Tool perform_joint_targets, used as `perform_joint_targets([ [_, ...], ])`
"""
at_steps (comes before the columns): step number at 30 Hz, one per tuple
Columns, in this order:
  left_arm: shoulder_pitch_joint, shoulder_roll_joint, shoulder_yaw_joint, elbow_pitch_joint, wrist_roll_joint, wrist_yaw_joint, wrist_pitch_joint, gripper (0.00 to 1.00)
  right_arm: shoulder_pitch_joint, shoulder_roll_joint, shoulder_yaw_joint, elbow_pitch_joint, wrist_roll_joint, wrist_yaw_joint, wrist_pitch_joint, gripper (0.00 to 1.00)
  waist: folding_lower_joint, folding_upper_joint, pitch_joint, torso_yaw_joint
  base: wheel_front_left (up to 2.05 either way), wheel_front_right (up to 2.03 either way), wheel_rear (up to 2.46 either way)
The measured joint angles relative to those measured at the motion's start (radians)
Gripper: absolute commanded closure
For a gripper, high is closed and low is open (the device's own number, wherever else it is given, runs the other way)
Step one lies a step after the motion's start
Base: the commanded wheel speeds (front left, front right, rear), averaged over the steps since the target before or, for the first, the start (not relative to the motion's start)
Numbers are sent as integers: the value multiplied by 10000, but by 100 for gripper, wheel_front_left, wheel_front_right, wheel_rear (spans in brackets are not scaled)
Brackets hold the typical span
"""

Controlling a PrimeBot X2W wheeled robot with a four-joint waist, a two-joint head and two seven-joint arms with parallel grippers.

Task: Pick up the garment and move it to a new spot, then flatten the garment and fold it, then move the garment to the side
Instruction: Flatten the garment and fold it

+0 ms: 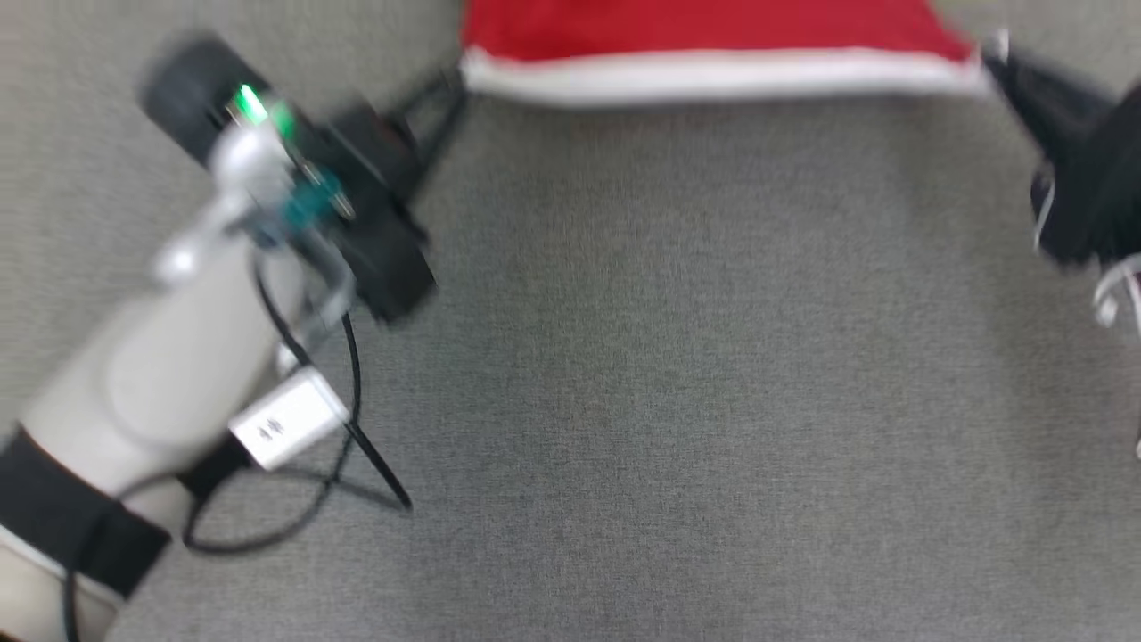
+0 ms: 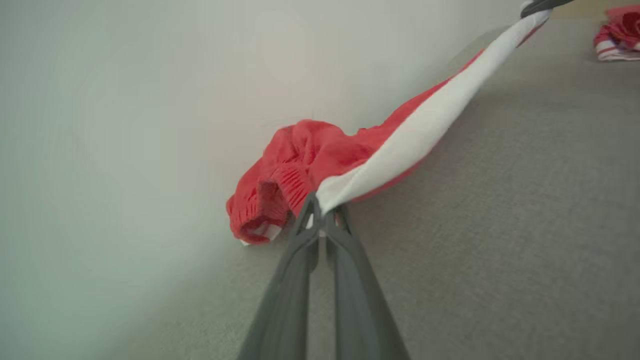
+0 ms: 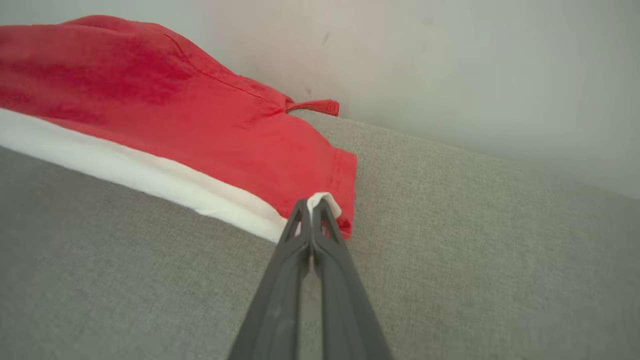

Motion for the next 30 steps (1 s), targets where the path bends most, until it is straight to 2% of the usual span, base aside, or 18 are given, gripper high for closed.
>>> perform_joint_targets([
  [2, 430, 4, -349, -132, -61, -58, 267, 100, 747, -151, -215, -418, 82, 0, 669, 100, 0, 0, -311, 36, 0, 0, 0],
  [5, 1083, 73, -752, -278, -228, -105, 809, 100, 1570, -33, -535, -1058, 222, 0, 1438, 100, 0, 0, -773, 81, 0, 0, 0],
  [9, 2037, 286, -1099, -604, -451, 102, 1906, 100, 2775, 161, -790, -1870, 215, 0, 2754, 100, -1, -1, -1530, 128, 0, 0, 0],
  [14, 3273, 527, -1434, -1133, -798, 481, 3152, 100, 4117, 328, -1126, -2500, 65, 0, 4207, 100, 0, -1, -2287, 172, 0, 0, 0],
  [21, 4748, 1047, -1630, -2378, -1294, 1340, 4462, 100, 5858, 715, -1837, -3697, 8, 0, 6027, 100, -1, -1, -3312, 228, 0, 0, 0],
  [30, 5971, 1967, -1971, -4266, -1572, 2119, 5868, 100, 7712, 1338, -2821, -5359, 38, 0, 7632, 100, 1, -2, -4289, 311, 0, 0, 0],
])
